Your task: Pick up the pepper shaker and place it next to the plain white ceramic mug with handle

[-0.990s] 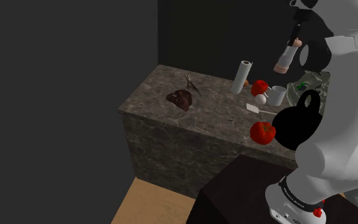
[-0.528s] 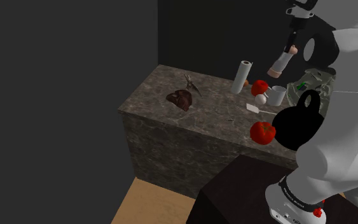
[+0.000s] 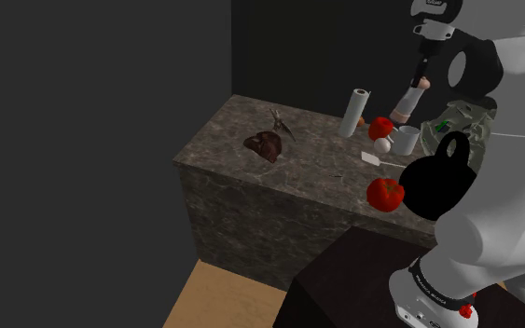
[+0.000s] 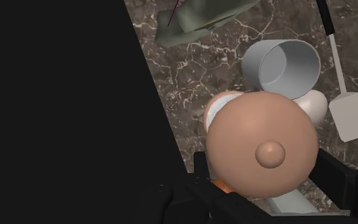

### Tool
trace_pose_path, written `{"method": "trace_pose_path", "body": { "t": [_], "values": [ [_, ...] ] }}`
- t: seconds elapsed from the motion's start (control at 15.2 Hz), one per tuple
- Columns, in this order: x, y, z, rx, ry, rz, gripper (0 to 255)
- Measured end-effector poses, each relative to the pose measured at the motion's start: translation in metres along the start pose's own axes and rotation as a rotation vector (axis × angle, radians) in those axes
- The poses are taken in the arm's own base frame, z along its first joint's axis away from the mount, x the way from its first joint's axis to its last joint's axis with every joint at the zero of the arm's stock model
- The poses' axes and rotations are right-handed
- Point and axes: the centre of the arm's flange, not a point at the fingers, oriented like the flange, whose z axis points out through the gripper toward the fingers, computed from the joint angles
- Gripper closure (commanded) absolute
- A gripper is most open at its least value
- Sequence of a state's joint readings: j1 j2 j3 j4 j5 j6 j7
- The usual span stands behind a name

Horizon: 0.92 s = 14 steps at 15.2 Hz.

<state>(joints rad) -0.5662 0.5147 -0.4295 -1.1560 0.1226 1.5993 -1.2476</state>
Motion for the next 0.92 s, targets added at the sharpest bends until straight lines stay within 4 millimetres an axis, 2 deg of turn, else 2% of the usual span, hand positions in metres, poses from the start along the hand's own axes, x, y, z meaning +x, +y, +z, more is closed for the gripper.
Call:
{"method": "trace_pose_path", "body": {
  "t": [0.92],
  "values": [
    [0.005,0.001,0.074,-0.001,0.000,0.000,255]
  ]
}}
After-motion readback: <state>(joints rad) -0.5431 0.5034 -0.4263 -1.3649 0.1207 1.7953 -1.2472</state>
